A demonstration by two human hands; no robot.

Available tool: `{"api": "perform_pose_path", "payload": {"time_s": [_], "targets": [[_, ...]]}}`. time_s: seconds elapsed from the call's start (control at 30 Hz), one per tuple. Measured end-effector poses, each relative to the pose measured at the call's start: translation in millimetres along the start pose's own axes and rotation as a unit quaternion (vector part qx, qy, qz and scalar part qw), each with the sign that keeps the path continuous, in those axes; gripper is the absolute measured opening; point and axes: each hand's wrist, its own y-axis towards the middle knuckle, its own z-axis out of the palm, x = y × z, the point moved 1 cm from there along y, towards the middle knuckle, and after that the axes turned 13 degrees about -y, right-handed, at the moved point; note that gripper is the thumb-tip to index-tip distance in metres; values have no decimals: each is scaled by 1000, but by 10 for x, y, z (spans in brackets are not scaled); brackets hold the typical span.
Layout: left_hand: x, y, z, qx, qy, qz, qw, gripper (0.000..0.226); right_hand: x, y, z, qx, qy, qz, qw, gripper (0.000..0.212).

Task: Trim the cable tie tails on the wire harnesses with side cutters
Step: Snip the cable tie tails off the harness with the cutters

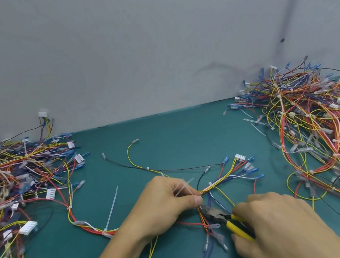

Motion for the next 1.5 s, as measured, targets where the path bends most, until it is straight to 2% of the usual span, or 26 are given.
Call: {"api": "perform_pose_path", "payload": {"time_s": [0.63, 0.7, 0.77, 0.9, 0.93, 1.0, 1.07, 1.13, 1.3, 1.37, 1.5], "targets": [[-27, -16, 7, 3, 7, 11, 1000, 19, 26, 32, 6, 26, -53, -33, 998, 26], [-38, -31, 7, 0, -38, 3, 999, 18, 13, 40, 12, 27, -53, -36, 998, 25], [-68, -41, 3, -17, -140, -12, 990, 20, -10, 44, 16, 24, -48, -43, 998, 26], [-194, -3, -159, -50, -402, -31, 914, 19, -117, 53, 20, -20, 8, -49, 999, 31], [-219, 10, -239, -61, -437, -31, 897, 22, -153, 61, 8, -38, 19, -53, 998, 33], [-231, 19, -408, -95, -455, -29, 885, 28, -203, 89, -44, -63, 24, -67, 995, 35], [-188, 17, -514, -123, -426, -23, 896, 27, -211, 137, -127, -78, 19, -84, 993, 41], [-119, 25, -548, -146, -358, -30, 922, 26, -196, 233, -232, -82, 8, -105, 991, 41], [-21, 36, -447, -139, -52, -92, 985, 22, -176, 580, -469, 4, -7, -140, 990, 29], [-12, 35, -369, -110, 51, -83, 989, 33, -186, 666, -493, 34, -1, -144, 989, 30], [22, 73, -245, -70, 84, -71, 991, 34, -183, 716, -442, 45, 5, -150, 988, 31]]}}
